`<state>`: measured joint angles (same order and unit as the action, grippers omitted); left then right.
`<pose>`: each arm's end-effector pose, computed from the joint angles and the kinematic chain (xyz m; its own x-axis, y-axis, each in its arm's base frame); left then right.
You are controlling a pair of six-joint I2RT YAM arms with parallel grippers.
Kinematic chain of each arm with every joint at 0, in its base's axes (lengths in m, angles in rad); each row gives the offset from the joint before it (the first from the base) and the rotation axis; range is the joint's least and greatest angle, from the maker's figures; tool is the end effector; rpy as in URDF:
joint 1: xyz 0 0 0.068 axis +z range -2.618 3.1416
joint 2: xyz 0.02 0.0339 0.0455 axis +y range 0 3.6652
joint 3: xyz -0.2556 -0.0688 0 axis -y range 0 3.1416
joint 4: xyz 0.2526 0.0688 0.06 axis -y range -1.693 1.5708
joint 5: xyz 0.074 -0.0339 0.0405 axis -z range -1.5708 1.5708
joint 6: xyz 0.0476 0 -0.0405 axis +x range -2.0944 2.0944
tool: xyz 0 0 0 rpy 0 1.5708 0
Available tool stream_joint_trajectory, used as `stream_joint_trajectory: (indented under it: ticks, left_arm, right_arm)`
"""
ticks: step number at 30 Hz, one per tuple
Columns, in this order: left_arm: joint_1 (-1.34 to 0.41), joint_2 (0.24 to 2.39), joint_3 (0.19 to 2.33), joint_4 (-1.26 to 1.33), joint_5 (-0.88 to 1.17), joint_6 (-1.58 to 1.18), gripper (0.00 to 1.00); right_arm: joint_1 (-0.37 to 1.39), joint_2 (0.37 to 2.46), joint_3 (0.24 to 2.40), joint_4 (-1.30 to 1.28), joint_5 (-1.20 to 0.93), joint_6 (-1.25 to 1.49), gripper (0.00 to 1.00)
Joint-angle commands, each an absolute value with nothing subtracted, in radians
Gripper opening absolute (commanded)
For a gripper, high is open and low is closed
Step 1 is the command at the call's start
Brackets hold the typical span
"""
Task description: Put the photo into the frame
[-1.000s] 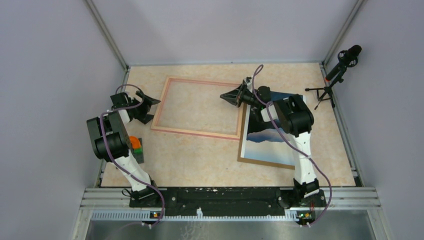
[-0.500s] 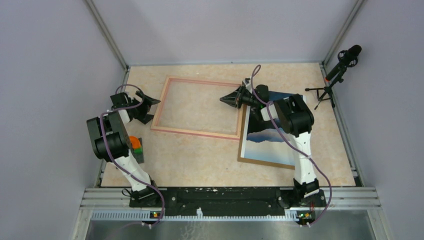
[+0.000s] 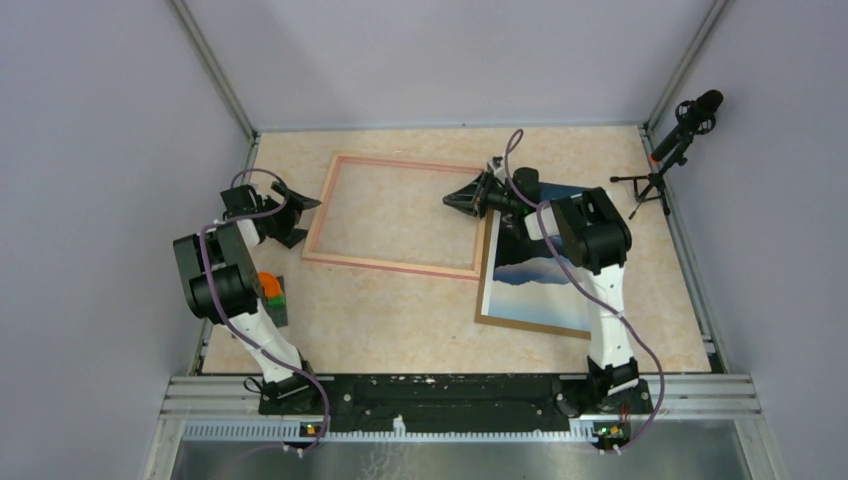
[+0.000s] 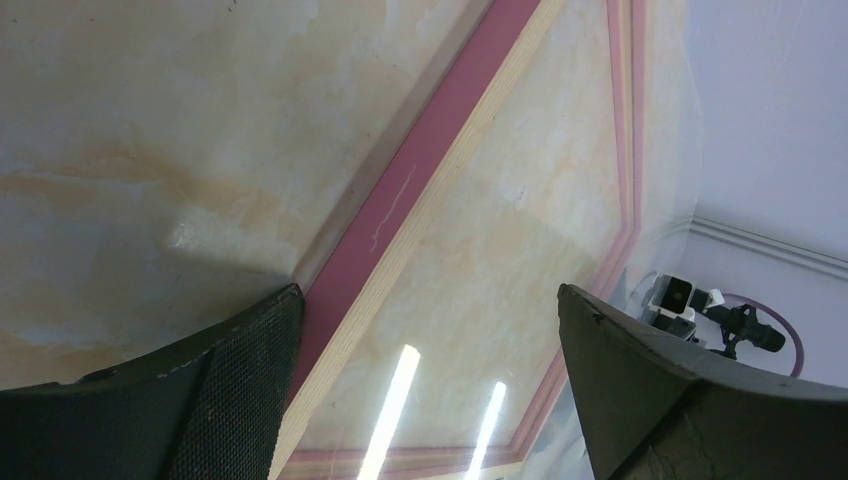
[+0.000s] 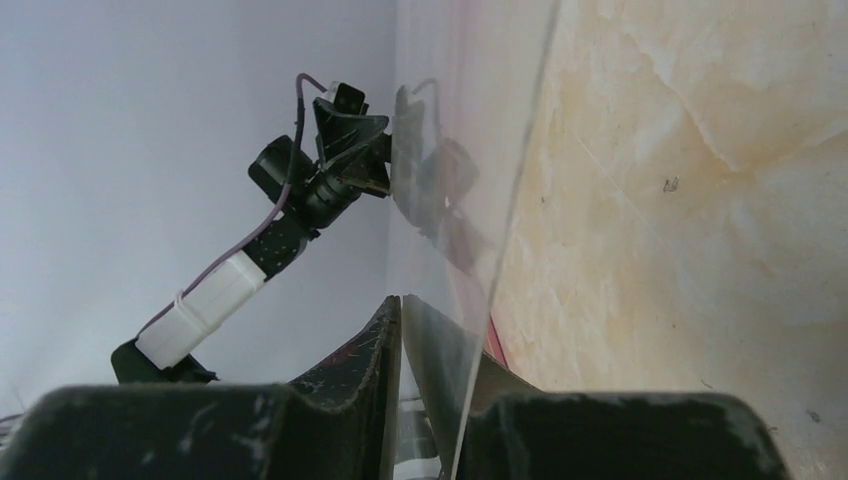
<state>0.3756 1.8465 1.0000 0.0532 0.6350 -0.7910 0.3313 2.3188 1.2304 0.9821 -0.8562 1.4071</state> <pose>0.3645 0.1134 0.1300 -0.5314 -0.8249 -0.1927 -0.4069 0.4480 -0.7960 0.4316 0.1865 0.0938 -0.9274 0.3647 -0.0830 -0.0515 0.0952 0.9941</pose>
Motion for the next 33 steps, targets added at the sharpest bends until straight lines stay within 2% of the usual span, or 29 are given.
stream_joint_trajectory:
  ticks: [1,12,27,29,33]
  left_arm:
    - [0.372,1.824,0.991,0.052,0.658,-0.786,0.99]
    - [0.372,1.818,0.989,0.050,0.652,-0.779,0.99]
    - [0.370,1.820,0.989,0.046,0.640,-0.770,0.99]
    - [0.369,1.822,0.991,0.043,0.636,-0.767,0.99]
    - [0.356,1.826,1.010,0.018,0.613,-0.738,0.99]
  right_arm:
    - [0.330,2.231,1.229,1.000,-0.868,1.376,0.16]
    - [0.331,2.234,1.248,0.967,-0.863,1.370,0.27]
    - [0.339,2.136,1.289,0.607,-0.779,1.153,0.53]
    - [0.342,2.128,1.302,0.565,-0.770,1.124,0.59]
    - [0.353,2.129,1.329,0.530,-0.768,1.104,0.61]
